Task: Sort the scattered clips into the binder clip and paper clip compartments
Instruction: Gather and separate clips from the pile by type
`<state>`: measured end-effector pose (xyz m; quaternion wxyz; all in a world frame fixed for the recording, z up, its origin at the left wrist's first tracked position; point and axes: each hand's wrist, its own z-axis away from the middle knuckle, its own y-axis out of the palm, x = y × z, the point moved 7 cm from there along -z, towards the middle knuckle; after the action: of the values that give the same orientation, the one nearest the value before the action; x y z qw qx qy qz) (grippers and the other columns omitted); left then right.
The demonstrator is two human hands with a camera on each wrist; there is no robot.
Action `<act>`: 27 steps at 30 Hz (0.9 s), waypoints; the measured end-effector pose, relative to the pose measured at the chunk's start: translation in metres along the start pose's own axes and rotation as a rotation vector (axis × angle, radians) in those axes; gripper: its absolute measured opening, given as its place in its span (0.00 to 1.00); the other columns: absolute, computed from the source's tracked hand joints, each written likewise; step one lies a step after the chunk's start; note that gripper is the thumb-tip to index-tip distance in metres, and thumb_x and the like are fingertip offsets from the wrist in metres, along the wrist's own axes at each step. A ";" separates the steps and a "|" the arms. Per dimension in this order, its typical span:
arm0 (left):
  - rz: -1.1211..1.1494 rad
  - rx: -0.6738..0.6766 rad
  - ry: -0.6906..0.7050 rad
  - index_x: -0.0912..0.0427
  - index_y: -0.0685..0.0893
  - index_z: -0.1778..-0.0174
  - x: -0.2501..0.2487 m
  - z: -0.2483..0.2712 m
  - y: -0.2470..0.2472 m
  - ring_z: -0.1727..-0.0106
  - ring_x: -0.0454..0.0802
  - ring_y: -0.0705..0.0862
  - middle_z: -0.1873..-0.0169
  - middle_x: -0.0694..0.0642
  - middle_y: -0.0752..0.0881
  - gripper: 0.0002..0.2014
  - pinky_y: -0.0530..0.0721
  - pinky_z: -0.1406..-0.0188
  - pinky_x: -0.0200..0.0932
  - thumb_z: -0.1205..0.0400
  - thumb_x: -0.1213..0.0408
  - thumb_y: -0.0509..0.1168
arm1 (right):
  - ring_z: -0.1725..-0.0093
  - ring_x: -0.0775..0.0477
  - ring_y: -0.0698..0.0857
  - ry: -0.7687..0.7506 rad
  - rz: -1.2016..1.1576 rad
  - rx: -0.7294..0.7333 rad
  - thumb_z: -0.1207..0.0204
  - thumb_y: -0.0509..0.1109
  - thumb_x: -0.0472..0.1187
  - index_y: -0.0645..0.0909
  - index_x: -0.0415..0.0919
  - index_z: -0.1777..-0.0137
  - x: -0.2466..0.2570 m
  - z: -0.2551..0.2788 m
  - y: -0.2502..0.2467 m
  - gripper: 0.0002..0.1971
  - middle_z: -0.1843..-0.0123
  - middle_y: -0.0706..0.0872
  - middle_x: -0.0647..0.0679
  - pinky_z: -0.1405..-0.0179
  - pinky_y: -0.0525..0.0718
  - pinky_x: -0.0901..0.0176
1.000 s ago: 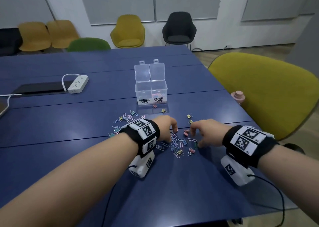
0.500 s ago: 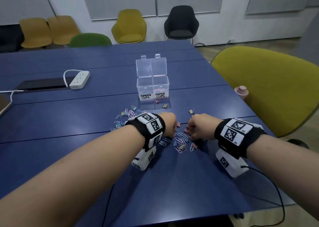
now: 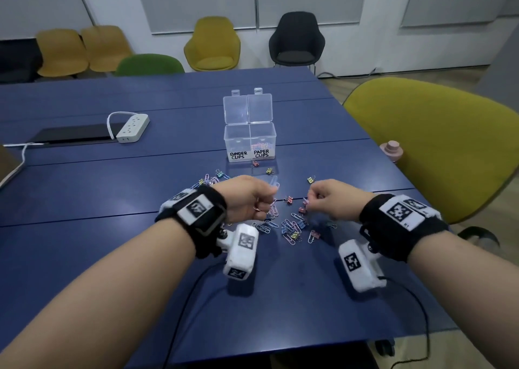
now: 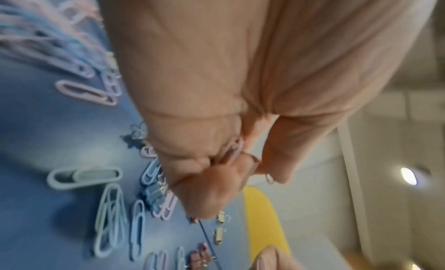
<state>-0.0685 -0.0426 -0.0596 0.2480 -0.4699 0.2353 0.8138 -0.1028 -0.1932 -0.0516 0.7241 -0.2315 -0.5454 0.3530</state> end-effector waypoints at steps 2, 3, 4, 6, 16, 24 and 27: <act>0.230 0.032 0.014 0.59 0.72 0.65 0.004 0.008 -0.003 0.77 0.44 0.70 0.74 0.52 0.73 0.11 0.72 0.79 0.34 0.16 0.70 0.54 | 0.76 0.52 0.64 0.051 -0.489 0.012 0.21 0.63 0.31 0.69 0.42 0.68 -0.007 0.003 0.005 0.14 0.74 0.68 0.49 0.76 0.63 0.63; 0.319 0.036 0.017 0.61 0.73 0.65 0.006 0.011 -0.005 0.75 0.45 0.72 0.71 0.55 0.75 0.10 0.75 0.78 0.35 0.17 0.70 0.55 | 0.77 0.53 0.62 0.072 -0.690 0.033 0.21 0.61 0.29 0.68 0.43 0.68 -0.010 0.005 0.010 0.15 0.74 0.67 0.48 0.77 0.61 0.64; 0.403 0.027 0.019 0.62 0.75 0.64 0.008 0.014 -0.009 0.73 0.46 0.74 0.68 0.57 0.76 0.07 0.77 0.76 0.36 0.20 0.70 0.57 | 0.78 0.54 0.62 0.089 -0.832 0.053 0.21 0.60 0.28 0.68 0.43 0.68 -0.011 0.005 0.015 0.15 0.73 0.67 0.48 0.78 0.60 0.65; 0.537 -0.014 0.033 0.65 0.78 0.65 0.010 0.018 -0.017 0.71 0.49 0.79 0.65 0.60 0.80 0.04 0.82 0.74 0.37 0.25 0.70 0.61 | 0.78 0.54 0.65 0.098 -1.031 0.078 0.21 0.58 0.27 0.68 0.42 0.68 -0.009 0.007 0.022 0.15 0.70 0.69 0.46 0.82 0.63 0.66; 0.609 -0.209 0.150 0.61 0.78 0.60 0.019 0.025 -0.048 0.76 0.41 0.80 0.69 0.54 0.83 0.07 0.83 0.77 0.29 0.17 0.73 0.60 | 0.72 0.53 0.79 0.022 -1.437 -0.082 0.21 0.59 0.24 0.76 0.38 0.56 -0.014 0.006 0.005 0.09 0.63 0.79 0.44 0.80 0.74 0.68; 0.666 -0.165 0.061 0.64 0.77 0.65 0.015 0.035 -0.050 0.77 0.48 0.71 0.72 0.57 0.77 0.07 0.67 0.83 0.33 0.33 0.67 0.55 | 0.76 0.52 0.66 0.049 -0.558 -0.138 0.21 0.64 0.32 0.74 0.42 0.64 -0.006 0.000 -0.001 0.11 0.72 0.69 0.51 0.79 0.61 0.65; 0.424 -0.208 -0.034 0.61 0.75 0.72 0.017 0.032 -0.051 0.79 0.47 0.68 0.75 0.55 0.75 0.13 0.61 0.85 0.31 0.25 0.58 0.57 | 0.60 0.48 0.78 -0.067 0.181 -0.126 0.25 0.70 0.38 0.79 0.45 0.62 0.014 -0.009 -0.002 0.05 0.64 0.79 0.53 0.67 0.73 0.63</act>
<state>-0.0645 0.0195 -0.0684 0.0255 -0.4193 0.2395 0.8753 -0.0913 -0.1833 -0.0447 0.6546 -0.3128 -0.5675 0.3894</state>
